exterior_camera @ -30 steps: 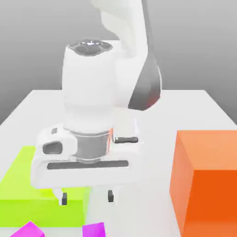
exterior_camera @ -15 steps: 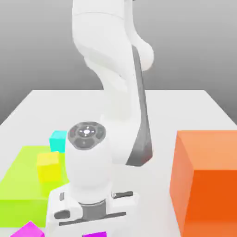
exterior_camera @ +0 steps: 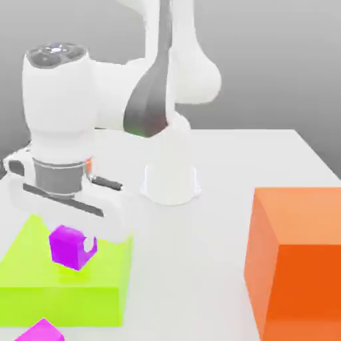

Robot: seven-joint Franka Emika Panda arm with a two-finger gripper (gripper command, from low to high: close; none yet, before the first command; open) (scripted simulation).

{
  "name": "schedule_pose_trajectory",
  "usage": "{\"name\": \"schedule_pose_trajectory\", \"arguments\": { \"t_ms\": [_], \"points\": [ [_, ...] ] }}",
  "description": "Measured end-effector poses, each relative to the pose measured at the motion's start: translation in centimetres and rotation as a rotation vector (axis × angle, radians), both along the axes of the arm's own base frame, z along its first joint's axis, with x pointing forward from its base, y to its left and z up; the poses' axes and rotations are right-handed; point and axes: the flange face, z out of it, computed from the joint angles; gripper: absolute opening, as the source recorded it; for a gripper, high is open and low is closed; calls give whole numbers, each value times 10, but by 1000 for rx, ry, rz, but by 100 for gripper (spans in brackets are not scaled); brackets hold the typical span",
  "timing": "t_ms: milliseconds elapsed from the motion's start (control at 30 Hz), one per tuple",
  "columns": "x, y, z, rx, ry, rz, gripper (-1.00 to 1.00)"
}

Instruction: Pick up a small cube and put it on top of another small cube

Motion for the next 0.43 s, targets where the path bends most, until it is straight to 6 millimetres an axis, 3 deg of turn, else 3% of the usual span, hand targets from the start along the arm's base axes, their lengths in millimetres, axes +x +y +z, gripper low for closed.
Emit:
{"name": "schedule_pose_trajectory", "arguments": {
  "t_ms": [133, 167, 300, 333, 433],
  "points": [
    [-37, -15, 31, 41, -26, -242, -100],
    [-43, -18, 30, 51, -31, -283, -100],
    [-49, -20, -14, 59, -34, -320, -100],
    [-49, -20, -22, 59, -34, -322, 100],
    [-49, -20, -22, 59, -34, -322, 100]
  ]
}}
